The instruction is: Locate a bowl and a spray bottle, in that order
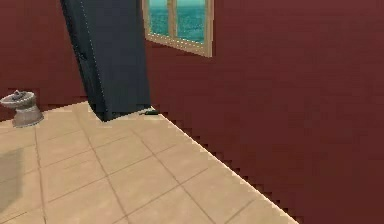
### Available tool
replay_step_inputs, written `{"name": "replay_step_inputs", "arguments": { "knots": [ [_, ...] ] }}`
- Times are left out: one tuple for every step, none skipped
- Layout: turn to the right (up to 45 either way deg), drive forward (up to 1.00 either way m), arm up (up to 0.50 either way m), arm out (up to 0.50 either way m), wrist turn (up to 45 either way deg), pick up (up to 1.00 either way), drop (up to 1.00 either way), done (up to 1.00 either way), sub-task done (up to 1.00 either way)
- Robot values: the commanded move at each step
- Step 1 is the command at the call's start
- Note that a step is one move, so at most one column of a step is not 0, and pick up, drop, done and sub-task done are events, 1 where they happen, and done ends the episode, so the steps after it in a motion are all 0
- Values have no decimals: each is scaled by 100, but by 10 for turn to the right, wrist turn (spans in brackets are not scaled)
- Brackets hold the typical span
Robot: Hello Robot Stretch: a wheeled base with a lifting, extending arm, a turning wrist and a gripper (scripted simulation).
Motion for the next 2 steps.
{"name": "replay_step_inputs", "arguments": {
  "knots": [
    [-450, 0, 0, 0, 0, 0, 0, 0, 0],
    [-150, 0, 0, 0, 0, 0, 0, 0, 0]
  ]
}}
